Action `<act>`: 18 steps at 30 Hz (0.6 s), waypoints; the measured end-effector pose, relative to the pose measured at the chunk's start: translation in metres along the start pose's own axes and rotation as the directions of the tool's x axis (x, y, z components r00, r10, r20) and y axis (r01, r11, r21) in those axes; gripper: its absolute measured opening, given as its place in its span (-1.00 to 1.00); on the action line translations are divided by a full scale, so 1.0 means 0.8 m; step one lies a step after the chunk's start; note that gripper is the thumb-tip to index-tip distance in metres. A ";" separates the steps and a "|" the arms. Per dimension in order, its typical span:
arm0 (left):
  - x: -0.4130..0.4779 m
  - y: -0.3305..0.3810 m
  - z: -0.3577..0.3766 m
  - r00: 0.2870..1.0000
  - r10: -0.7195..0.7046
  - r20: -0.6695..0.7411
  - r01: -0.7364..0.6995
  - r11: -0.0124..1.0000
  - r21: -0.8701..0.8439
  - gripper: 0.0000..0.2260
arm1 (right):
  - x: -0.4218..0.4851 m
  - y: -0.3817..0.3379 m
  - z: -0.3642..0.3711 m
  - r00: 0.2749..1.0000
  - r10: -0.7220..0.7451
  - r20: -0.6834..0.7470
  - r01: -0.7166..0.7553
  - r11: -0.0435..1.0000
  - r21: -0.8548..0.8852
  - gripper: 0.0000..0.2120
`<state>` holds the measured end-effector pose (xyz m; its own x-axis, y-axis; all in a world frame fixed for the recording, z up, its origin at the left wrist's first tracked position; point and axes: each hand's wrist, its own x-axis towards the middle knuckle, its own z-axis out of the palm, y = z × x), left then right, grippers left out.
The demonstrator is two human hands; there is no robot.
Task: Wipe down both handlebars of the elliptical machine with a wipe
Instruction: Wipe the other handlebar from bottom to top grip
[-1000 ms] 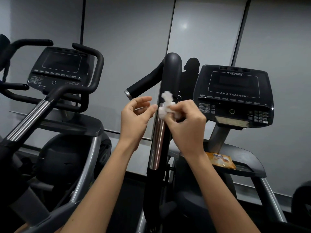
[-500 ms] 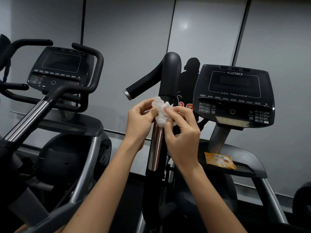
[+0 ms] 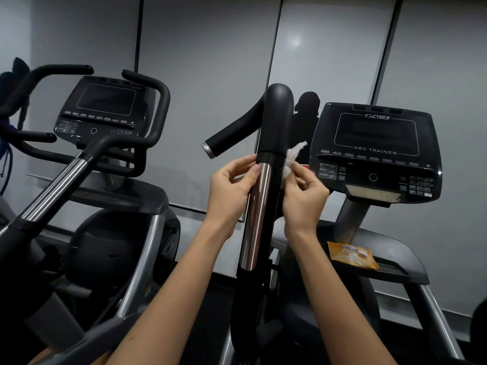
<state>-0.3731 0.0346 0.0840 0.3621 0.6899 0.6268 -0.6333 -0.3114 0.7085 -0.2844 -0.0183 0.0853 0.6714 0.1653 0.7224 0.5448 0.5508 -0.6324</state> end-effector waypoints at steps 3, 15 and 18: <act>0.000 0.000 -0.001 1.000 0.004 0.004 -0.004 1.000 0.015 -0.83 | -0.006 -0.001 -0.003 0.941 0.290 0.173 -0.320 0.931 0.178 -0.86; 0.004 -0.003 -0.001 1.000 0.002 -0.008 -0.002 1.000 0.019 -0.81 | 0.006 -0.015 -0.003 0.953 0.266 0.147 -0.297 0.917 0.266 -0.86; 0.003 -0.002 0.000 1.000 0.010 -0.002 -0.010 1.000 0.024 -0.84 | 0.018 -0.014 -0.007 0.863 0.395 0.316 -0.498 0.773 0.393 -0.83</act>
<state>-0.3714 0.0370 0.0840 0.3542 0.6881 0.6333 -0.6202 -0.3339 0.7098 -0.2781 -0.0266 0.1013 0.6358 0.6186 0.4616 -0.1104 0.6647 -0.7389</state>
